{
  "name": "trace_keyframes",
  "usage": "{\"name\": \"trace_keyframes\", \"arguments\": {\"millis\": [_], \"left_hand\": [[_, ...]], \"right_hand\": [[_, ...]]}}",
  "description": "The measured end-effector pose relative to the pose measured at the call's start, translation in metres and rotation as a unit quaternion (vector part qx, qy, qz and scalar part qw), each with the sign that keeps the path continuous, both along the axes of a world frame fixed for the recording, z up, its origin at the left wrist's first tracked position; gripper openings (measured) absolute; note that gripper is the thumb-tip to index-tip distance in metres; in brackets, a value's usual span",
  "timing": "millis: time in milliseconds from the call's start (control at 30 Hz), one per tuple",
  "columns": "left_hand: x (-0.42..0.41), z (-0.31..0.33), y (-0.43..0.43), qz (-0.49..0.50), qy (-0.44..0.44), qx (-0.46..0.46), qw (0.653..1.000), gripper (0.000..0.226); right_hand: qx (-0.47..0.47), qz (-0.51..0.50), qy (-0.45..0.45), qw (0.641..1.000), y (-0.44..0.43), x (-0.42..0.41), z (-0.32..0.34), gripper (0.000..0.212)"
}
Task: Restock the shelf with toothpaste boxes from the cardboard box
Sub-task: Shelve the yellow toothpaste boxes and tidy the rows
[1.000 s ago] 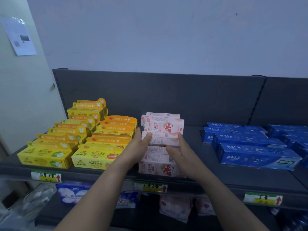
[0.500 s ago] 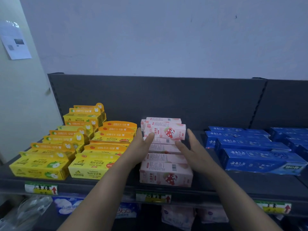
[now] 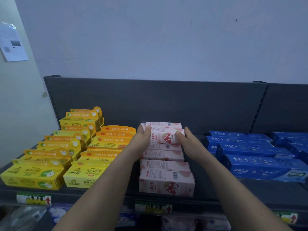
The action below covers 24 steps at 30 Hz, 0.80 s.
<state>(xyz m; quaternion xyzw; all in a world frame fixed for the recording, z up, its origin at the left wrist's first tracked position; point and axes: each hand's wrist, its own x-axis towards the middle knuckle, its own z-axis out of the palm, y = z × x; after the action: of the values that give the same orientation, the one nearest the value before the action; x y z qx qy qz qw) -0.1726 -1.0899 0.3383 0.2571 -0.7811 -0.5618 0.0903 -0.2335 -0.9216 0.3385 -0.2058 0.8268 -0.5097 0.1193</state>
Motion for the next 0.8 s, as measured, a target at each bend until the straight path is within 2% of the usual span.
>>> {"name": "trace_keyframes", "arguments": {"millis": [133,300,400,500,600,633,733,800], "left_hand": [[0.005,0.001,0.000,0.007,-0.009,-0.006,1.000,0.055],[0.014,0.004,0.001,0.014,0.020,-0.001,1.000,0.053],[0.013,0.000,0.002,0.002,0.022,0.023,0.999,0.050],[0.012,0.000,0.002,-0.001,0.027,0.051,0.998,0.051],[0.013,-0.001,0.003,0.002,0.028,0.058,0.998,0.059],[0.013,-0.001,0.004,0.003,0.024,0.055,0.998,0.060],[0.012,-0.002,0.002,0.007,0.029,0.044,0.999,0.062],[0.014,0.001,0.005,0.000,0.034,0.020,0.999,0.062]], "right_hand": [[-0.005,0.007,0.004,1.000,-0.004,-0.002,-0.005,0.031],[-0.003,0.004,-0.010,1.000,-0.004,-0.001,-0.008,0.050],[-0.014,0.012,-0.035,0.999,-0.004,-0.002,-0.011,0.046],[-0.045,0.019,-0.089,0.995,-0.004,-0.002,-0.015,0.064],[-0.057,0.030,-0.125,0.990,-0.004,0.002,-0.017,0.047],[-0.057,0.027,-0.126,0.990,-0.004,0.002,-0.018,0.048],[-0.043,0.008,-0.118,0.992,-0.001,0.004,-0.017,0.070],[-0.028,-0.002,-0.101,0.994,0.001,0.006,-0.014,0.074]]}}
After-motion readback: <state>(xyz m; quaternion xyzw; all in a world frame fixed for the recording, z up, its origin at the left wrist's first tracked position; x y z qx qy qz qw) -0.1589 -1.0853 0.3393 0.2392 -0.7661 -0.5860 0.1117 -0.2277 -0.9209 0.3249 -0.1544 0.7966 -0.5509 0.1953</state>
